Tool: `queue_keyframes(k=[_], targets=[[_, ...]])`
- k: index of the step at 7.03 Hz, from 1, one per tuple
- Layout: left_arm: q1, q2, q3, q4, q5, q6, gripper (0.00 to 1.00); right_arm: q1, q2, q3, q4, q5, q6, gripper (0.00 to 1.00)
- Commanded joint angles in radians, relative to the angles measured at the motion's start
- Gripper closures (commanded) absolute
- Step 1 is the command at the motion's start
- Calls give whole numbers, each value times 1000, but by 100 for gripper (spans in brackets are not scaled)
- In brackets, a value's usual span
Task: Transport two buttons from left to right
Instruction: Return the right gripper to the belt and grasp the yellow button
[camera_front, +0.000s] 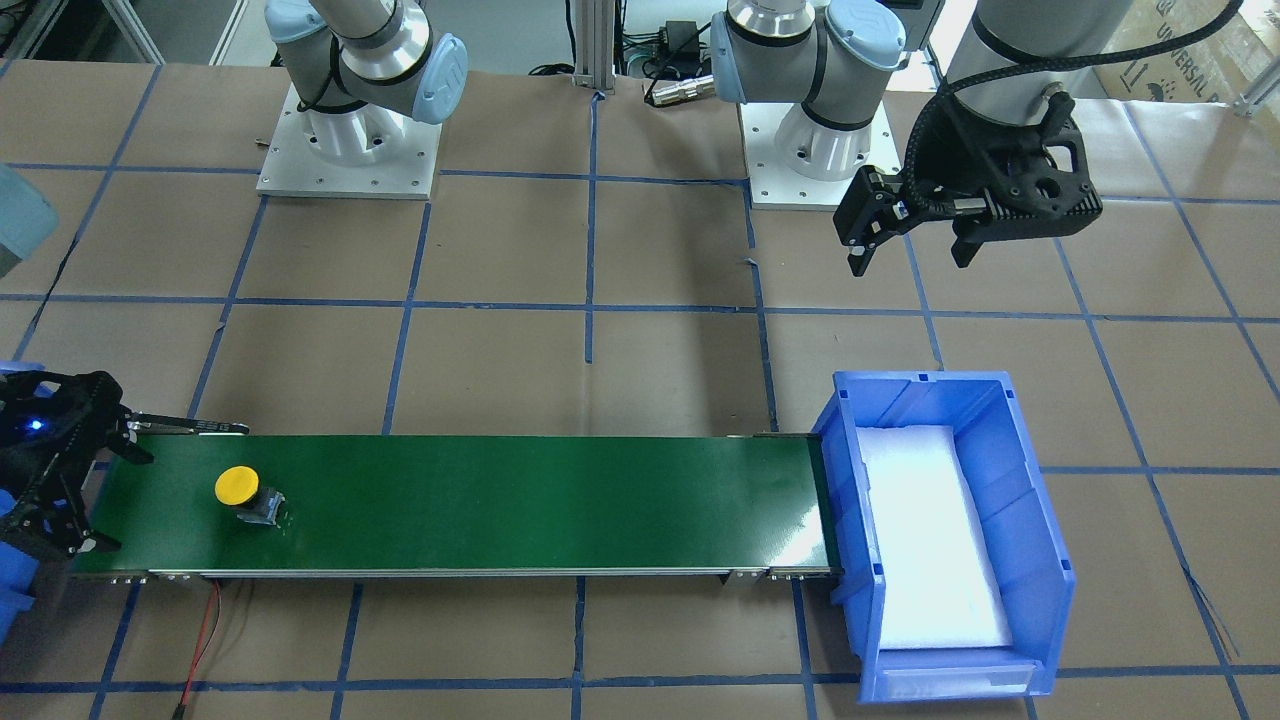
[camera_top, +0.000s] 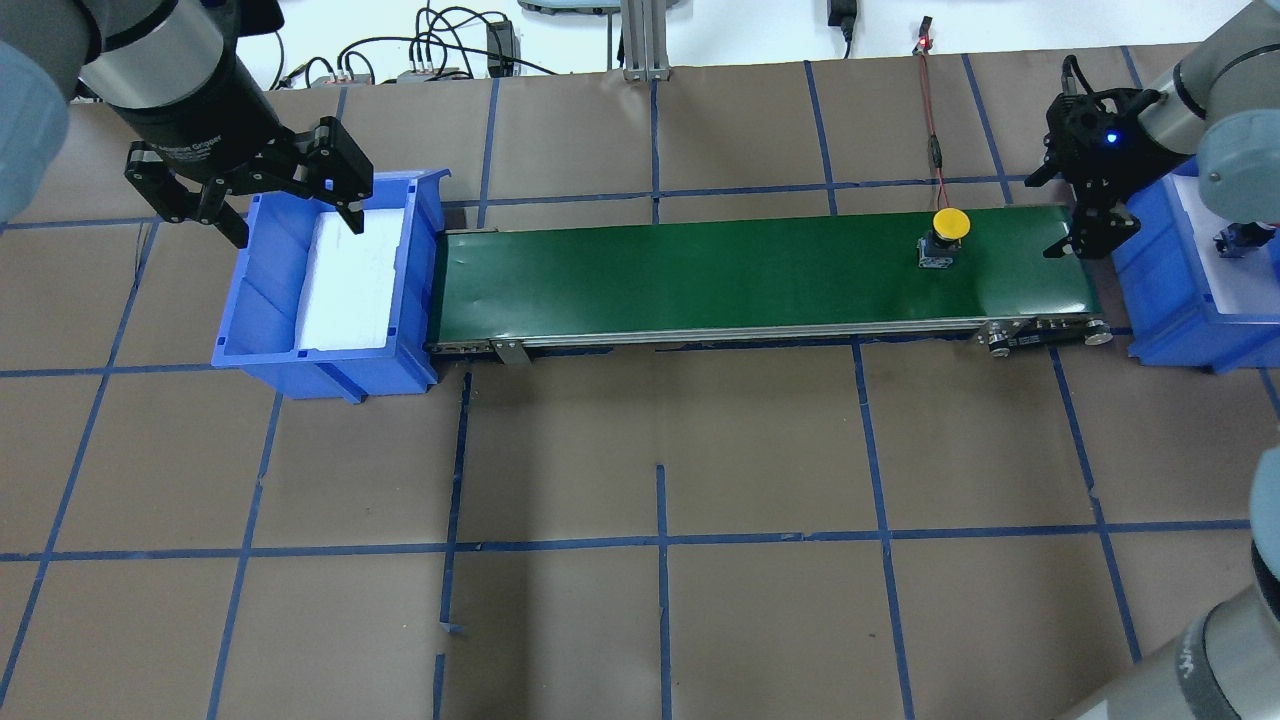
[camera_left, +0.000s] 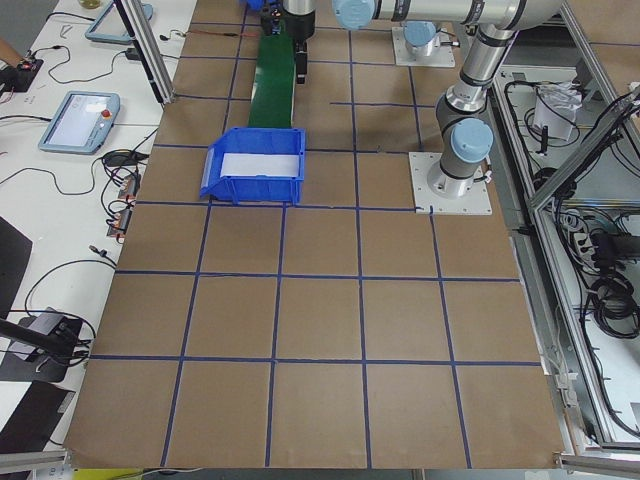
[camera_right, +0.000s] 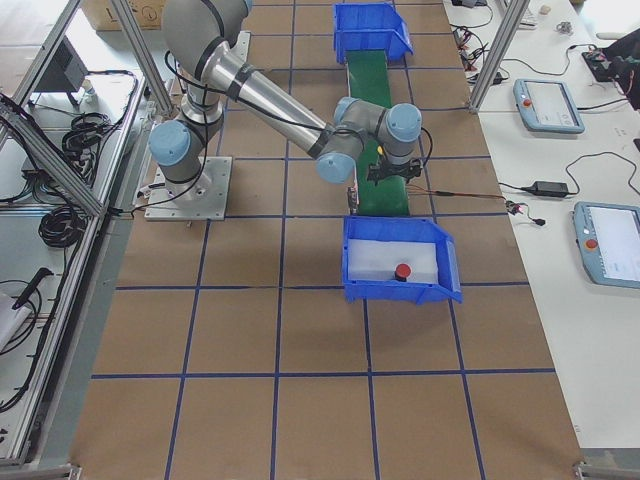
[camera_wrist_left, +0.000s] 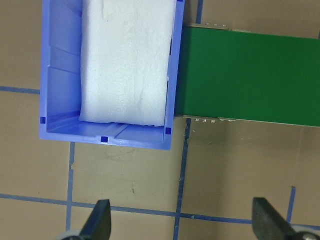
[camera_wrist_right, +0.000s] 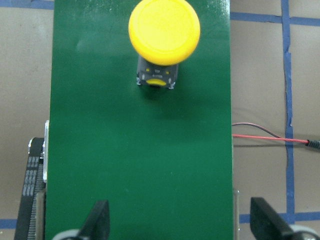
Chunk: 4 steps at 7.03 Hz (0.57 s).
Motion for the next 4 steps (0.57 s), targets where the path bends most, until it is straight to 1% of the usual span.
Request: queue_keyframes(k=[1,4], targets=[[0,2,-1,0,0,0,0,33,5,12,-23,-11,11,1],[0,2,-1,0,0,0,0,36,4,41,-25,-2,27,1]])
